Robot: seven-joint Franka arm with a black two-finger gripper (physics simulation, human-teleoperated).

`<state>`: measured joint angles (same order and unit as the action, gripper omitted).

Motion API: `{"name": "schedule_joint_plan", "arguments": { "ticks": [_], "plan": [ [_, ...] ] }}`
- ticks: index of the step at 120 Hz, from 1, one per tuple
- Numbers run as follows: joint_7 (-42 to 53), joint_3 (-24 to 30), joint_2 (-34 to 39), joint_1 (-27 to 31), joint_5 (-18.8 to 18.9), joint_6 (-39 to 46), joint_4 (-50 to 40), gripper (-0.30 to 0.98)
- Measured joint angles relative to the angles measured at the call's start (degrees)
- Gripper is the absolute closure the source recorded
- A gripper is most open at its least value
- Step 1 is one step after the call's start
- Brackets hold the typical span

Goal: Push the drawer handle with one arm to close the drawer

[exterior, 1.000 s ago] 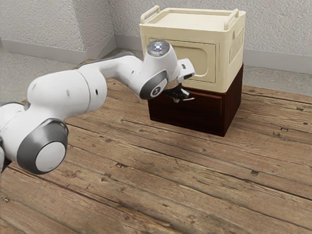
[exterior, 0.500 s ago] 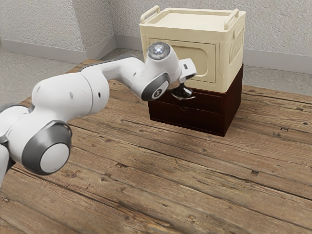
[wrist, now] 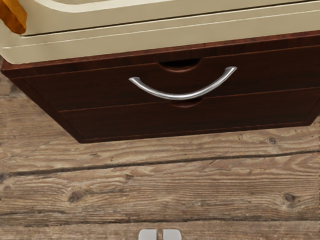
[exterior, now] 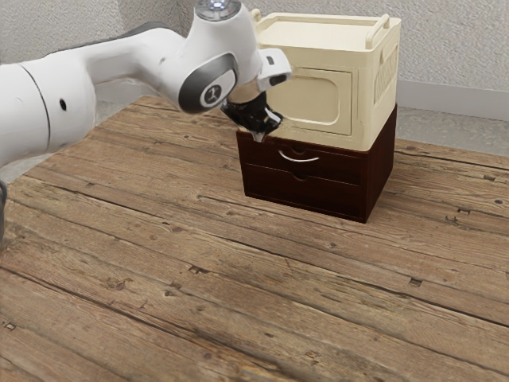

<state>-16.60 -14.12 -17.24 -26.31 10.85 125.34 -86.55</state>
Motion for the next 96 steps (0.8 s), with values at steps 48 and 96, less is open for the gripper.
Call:
{"name": "schedule_joint_plan", "arguments": {
  "ticks": [48, 96],
  "plan": [
    [0.6, -0.8, 10.7, -2.9, -2.5, -15.1, -10.5, 0.55],
    [-0.8, -0.9, 10.9, -5.8, -2.6, -17.6, -10.2, 0.09]
  ]
}}
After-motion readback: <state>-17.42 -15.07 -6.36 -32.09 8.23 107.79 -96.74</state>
